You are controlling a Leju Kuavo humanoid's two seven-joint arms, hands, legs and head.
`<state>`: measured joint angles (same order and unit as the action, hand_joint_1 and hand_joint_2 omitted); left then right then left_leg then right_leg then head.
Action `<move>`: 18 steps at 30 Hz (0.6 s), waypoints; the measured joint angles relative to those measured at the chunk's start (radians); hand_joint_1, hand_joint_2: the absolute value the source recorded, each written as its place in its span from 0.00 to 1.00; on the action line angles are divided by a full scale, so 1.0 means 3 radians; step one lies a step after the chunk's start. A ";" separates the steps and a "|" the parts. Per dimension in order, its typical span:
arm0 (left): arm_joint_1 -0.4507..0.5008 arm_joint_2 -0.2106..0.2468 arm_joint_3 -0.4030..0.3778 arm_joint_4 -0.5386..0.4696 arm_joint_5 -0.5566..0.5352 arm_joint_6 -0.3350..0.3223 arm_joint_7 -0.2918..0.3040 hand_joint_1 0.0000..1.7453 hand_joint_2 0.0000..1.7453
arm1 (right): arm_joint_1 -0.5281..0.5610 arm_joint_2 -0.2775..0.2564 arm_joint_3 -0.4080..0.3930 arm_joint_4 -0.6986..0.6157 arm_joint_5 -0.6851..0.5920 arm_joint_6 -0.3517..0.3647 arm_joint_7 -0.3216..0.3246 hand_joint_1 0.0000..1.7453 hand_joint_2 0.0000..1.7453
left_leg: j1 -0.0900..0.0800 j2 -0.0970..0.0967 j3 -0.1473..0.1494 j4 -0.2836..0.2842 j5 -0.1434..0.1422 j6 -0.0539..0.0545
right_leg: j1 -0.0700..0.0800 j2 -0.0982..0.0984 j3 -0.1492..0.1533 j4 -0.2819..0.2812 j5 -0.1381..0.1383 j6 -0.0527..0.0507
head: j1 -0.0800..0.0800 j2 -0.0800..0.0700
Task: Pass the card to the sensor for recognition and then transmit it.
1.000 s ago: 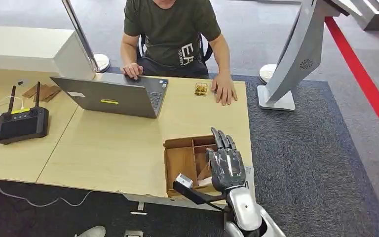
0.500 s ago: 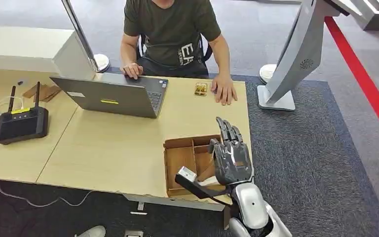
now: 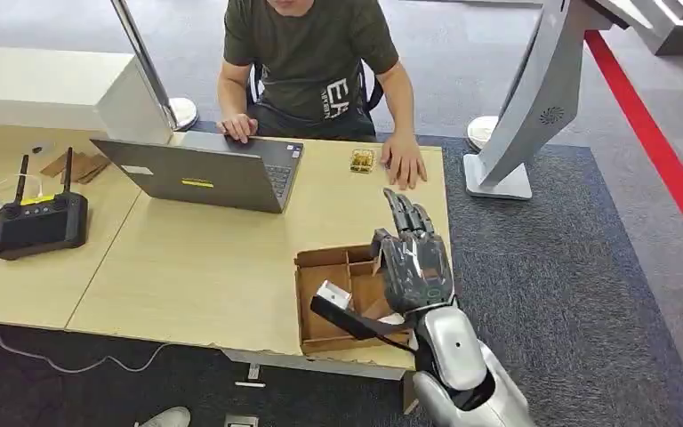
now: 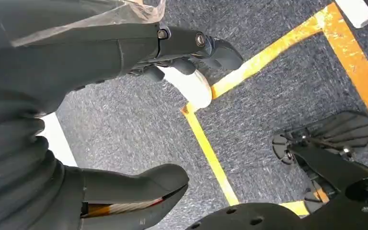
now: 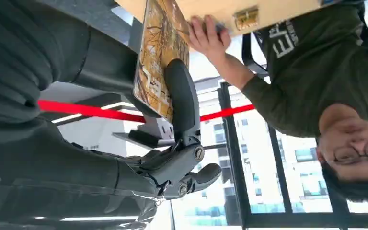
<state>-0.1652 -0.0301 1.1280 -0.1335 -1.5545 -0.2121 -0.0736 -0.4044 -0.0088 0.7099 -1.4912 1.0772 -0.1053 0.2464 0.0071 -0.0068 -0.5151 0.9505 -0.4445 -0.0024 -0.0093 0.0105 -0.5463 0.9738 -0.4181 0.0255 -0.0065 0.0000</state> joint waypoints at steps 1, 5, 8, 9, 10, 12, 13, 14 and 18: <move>-0.0010 -0.0001 -0.0001 0.0000 0.0000 -0.0015 0.0013 0.00 1.00 | -0.0071 0.0024 0.0001 0.0030 -0.0026 0.0015 -0.0006 1.00 1.00 | 0.0000 0.0000 0.0000 0.0000 0.0001 0.0001 | 0.0000 0.0000 0.0000 0.0000 0.0001 0.0000 | -0.0001 0.0000; -0.0055 -0.0014 -0.0038 0.0000 0.0000 -0.0069 0.0093 0.00 1.00 | -0.0418 0.0150 0.0014 0.0232 -0.0060 0.0095 -0.0009 1.00 1.00 | 0.0000 -0.0001 -0.0003 0.0000 0.0004 0.0001 | 0.0000 0.0000 -0.0001 0.0003 0.0003 -0.0001 | -0.0001 0.0000; -0.0110 -0.0031 -0.0093 0.0000 0.0000 -0.0102 0.0141 0.00 1.00 | -0.0752 0.0290 0.0024 0.0512 -0.0034 0.0144 0.0051 1.00 1.00 | 0.0001 -0.0004 -0.0003 0.0000 0.0006 0.0001 | 0.0000 -0.0001 -0.0001 0.0003 0.0004 -0.0003 | 0.0001 0.0000; -0.0120 -0.0037 -0.0103 0.0000 0.0000 -0.0103 0.0142 0.00 1.00 | -0.0831 0.0332 0.0029 0.0586 -0.0032 0.0142 0.0052 1.00 1.00 | 0.0001 -0.0004 -0.0002 0.0000 0.0006 0.0001 | 0.0000 -0.0001 -0.0001 0.0003 0.0004 -0.0003 | 0.0000 0.0000; -0.0126 -0.0041 -0.0119 0.0000 0.0001 -0.0103 0.0149 0.00 1.00 | -0.0892 0.0379 0.0036 0.0672 -0.0032 0.0140 0.0055 1.00 1.00 | 0.0002 -0.0003 -0.0002 0.0000 0.0006 0.0001 | 0.0000 -0.0001 -0.0001 0.0003 0.0004 -0.0003 | -0.0001 0.0000; -0.0136 -0.0045 -0.0142 0.0000 0.0001 -0.0103 0.0149 0.00 1.00 | -0.0961 0.0431 0.0045 0.0796 -0.0032 0.0126 0.0055 1.00 1.00 | 0.0004 -0.0004 -0.0003 0.0000 0.0006 0.0001 | 0.0000 -0.0001 -0.0001 0.0003 0.0004 -0.0003 | 0.0000 0.0000; -0.0139 -0.0047 -0.0151 0.0000 0.0001 -0.0103 0.0149 0.00 1.00 | -0.0984 0.0454 0.0051 0.0853 -0.0030 0.0114 0.0055 1.00 1.00 | 0.0004 -0.0004 -0.0003 0.0000 0.0006 0.0001 | 0.0001 -0.0001 -0.0001 0.0003 0.0004 -0.0003 | 0.0000 0.0000; -0.0139 -0.0048 -0.0163 0.0000 0.0001 -0.0103 0.0149 0.00 1.00 | -0.1008 0.0474 0.0055 0.0907 -0.0030 0.0107 0.0055 1.00 1.00 | 0.0004 -0.0003 -0.0003 0.0000 0.0006 0.0001 | 0.0001 -0.0001 -0.0002 0.0003 0.0004 -0.0003 | 0.0000 0.0000; -0.0146 -0.0048 -0.0177 0.0000 0.0000 -0.0103 0.0149 0.00 1.00 | -0.1076 0.0529 0.0064 0.1083 -0.0030 0.0099 0.0055 1.00 1.00 | 0.0004 -0.0003 -0.0004 0.0000 0.0006 0.0001 | 0.0001 -0.0001 -0.0002 0.0002 0.0003 -0.0003 | 0.0000 0.0000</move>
<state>-0.2090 -0.0446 1.0750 -0.1335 -1.5545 -0.2430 -0.0290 -0.7273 0.1499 0.7290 -1.1662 1.0681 -0.0755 0.2628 0.0082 -0.0077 -0.5162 0.9505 -0.4427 -0.0021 -0.0091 0.0102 -0.5470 0.9744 -0.4171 0.0247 -0.0065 0.0000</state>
